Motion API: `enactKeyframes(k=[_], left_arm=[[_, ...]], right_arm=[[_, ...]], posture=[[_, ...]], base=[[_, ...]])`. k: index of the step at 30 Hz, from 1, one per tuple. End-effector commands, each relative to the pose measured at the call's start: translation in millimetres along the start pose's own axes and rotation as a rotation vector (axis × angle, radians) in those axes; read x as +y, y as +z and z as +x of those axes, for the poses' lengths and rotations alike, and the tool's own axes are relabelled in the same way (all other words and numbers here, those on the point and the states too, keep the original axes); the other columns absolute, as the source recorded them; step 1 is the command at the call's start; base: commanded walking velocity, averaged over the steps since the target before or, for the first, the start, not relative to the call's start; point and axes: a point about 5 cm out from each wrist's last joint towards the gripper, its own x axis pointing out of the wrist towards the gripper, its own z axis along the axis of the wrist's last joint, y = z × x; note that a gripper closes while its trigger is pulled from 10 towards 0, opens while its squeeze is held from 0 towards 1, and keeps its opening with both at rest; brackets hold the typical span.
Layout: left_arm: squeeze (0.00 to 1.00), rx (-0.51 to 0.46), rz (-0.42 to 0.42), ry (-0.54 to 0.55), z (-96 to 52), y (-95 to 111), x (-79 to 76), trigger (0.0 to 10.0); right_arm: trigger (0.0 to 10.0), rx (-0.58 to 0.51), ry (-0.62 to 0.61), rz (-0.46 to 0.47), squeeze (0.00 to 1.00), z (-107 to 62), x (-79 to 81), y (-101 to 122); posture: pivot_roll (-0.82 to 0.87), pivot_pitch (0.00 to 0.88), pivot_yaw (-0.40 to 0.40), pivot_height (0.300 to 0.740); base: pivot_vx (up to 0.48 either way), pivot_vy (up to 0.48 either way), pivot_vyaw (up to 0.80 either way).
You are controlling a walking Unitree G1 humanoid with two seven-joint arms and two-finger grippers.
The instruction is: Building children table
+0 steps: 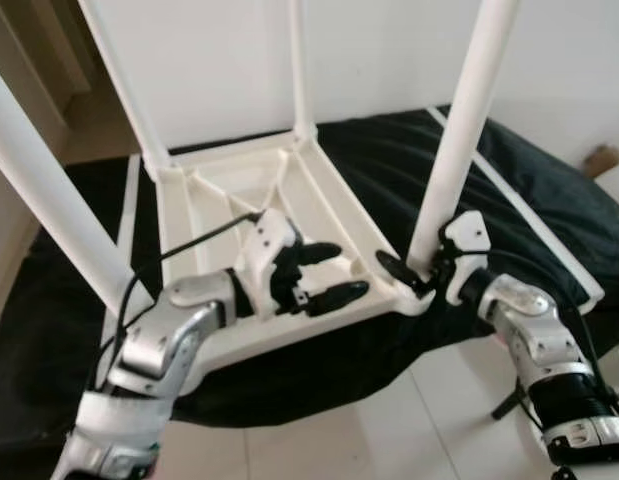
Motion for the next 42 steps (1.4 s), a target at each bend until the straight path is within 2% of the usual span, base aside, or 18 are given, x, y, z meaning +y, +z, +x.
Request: enactKeyframes(k=[1, 5, 6, 7, 8, 9, 10, 14, 20, 26, 28, 34, 37, 39, 40, 41, 42], left_arm=[[0.0, 0.006, -0.005, 0.2, -1.8, -1.9, 12.8, 10.0], [0.0, -0.045, -0.07, 0.256, 4.5, 0.7, 18.4, 10.0], [0.0, -0.035, -0.024, 0.287, 8.8, -4.7, 19.7, 10.0], [0.0, -0.035, -0.024, 0.287, 8.8, -4.7, 19.7, 10.0], [0.0, -0.024, -0.016, 0.304, 10.6, -8.6, 20.0, 10.0], [0.0, -0.017, -0.016, 0.315, 11.8, -10.9, 20.4, 10.0], [0.0, -0.017, -0.041, 0.323, 13.2, -13.3, 20.5, 10.0], [0.0, -0.014, -0.06, 0.322, 21.8, -19.5, 14.7, 10.0], [0.0, -0.049, -0.068, 0.312, 30.2, -14.9, 10.8, 10.0], [0.0, -0.043, -0.045, 0.364, 34.0, -12.6, 17.4, 10.0], [0.0, -0.041, -0.051, 0.415, 36.3, -12.9, 22.7, 10.0], [0.0, -0.052, -0.061, 0.456, 38.1, -12.6, 24.4, 10.0], [0.0, -0.052, -0.069, 0.512, 36.9, -14.4, 29.0, 10.0], [0.0, -0.052, -0.069, 0.512, 36.9, -14.4, 29.0, 10.0], [0.0, -0.062, -0.082, 0.525, 36.6, -13.6, 30.9, 10.0], [0.0, -0.062, -0.082, 0.525, 36.6, -13.6, 30.9, 10.0], [0.0, -0.059, -0.053, 0.564, 35.5, -12.2, 35.8, 10.0]], right_arm=[[10.0, 0.0, -0.007, 0.005, 0.0, 2.1, -0.2, 0.4], [10.0, 0.015, -0.018, 0.027, 0.0, -0.9, 0.3, -4.7], [4.5, 0.053, -0.032, 0.024, 0.0, -4.1, 2.0, -11.8], [4.5, 0.053, -0.032, 0.024, 0.0, -4.1, 2.0, -11.8], [2.1, 0.068, -0.04, 0.022, 0.0, -5.3, 2.3, -14.4], [2.1, 0.076, -0.046, 0.019, 0.0, -5.8, 2.4, -16.1], [0.0, 0.09, -0.064, 0.015, 0.0, -6.4, 1.4, -17.8], [0.0, 0.087, -0.122, 0.024, 0.0, -7.5, 0.1, -18.8], [0.0, 0.07, -0.225, 0.041, 0.0, -7.8, -3.2, -17.3], [0.0, 0.06, -0.33, 0.051, 0.0, -10.9, -1.8, -15.2], [0.0, 0.058, -0.405, 0.074, 0.0, -10.5, 1.7, -15.3], [0.0, 0.063, -0.495, 0.105, 0.0, -7.4, 10.3, -16.2], [0.0, 0.113, -0.725, 0.141, 0.0, -4.0, 16.5, -21.6], [0.0, 0.113, -0.725, 0.141, 0.0, -4.0, 16.5, -21.6], [0.0, 0.128, -0.791, 0.149, 0.0, -3.7, 17.7, -23.1], [0.0, 0.128, -0.791, 0.149, 0.0, -3.7, 17.7, -23.1], [0.0, 0.165, -0.907, 0.22, 0.0, 2.0, 27.8, -29.1]], posture=[[-0.03, 0.0, 0.067, 0.74], [-0.04, 0.0, 0.068, 0.74], [-0.05, 0.0, 0.069, 0.74], [-0.05, 0.0, 0.069, 0.74], [-0.05, 0.0, 0.069, 0.74], [-0.05, 0.0, 0.069, 0.74], [-0.05, 0.0, 0.069, 0.74], [-0.07, 0.0, 0.072, 0.74], [-0.08, 0.0, 0.07, 0.74], [-0.08, 0.0, 0.063, 0.74], [-0.07, 0.0, 0.059, 0.74], [-0.07, 0.0, 0.057, 0.74], [-0.07, 0.0, 0.049, 0.74], [-0.07, 0.0, 0.049, 0.74], [-0.07, 0.0, 0.049, 0.74], [-0.07, 0.0, 0.049, 0.74], [-0.06, 0.0, 0.04, 0.74]], base=[[0.0, 0.0, 0.0], [0.0, 0.0, 0.0], [0.0, 0.0, 0.0], [0.0, 0.0, 0.0], [0.0, 0.0, 0.0], [0.0, 0.0, 0.0], [0.0, 0.0, 0.0], [0.0, 0.0, 0.0], [0.0, 0.0, 0.0], [0.0, 0.0, 0.0], [0.0, 0.0, 0.0], [0.0, 0.0, 0.0], [0.0, 0.0, 0.0], [0.0, 0.0, 0.0], [0.0, 0.0, 0.0], [0.0, 0.0, 0.0], [0.0, 0.0, 0.0]])
